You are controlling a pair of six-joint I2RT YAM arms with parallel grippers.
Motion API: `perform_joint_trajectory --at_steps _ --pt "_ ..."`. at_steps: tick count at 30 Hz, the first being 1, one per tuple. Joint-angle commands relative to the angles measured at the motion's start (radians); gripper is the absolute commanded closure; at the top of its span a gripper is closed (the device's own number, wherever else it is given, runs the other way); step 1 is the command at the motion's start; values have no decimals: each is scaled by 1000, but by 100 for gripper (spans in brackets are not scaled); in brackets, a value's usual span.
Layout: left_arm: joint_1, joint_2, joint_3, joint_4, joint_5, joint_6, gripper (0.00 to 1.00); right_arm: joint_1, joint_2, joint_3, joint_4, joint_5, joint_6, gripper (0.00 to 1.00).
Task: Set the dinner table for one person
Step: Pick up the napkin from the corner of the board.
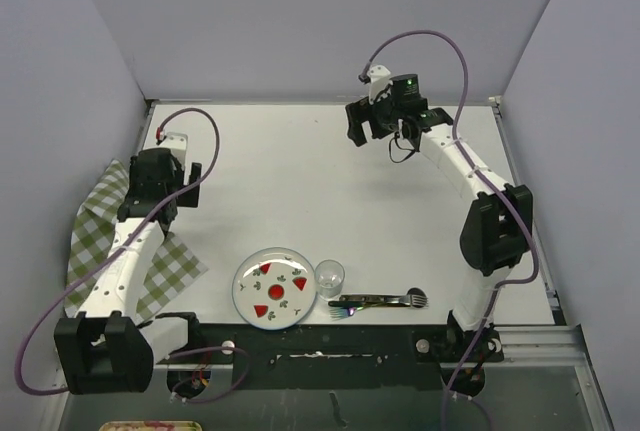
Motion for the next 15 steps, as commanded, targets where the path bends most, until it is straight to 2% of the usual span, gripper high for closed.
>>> perform_joint_trajectory --at_steps 1,4,11,15 --pt "7 -98 41 -198 -60 -21 2 25 52 80 -58 -17 53 2" --pt "5 -170 17 -253 -51 6 2 46 83 73 -42 -13 52 2" --pt "5 -286 -58 -325 -163 141 3 94 134 40 -15 -89 79 2" --pt "5 -343 -53 -434 -115 149 3 118 158 42 -3 -160 83 2"
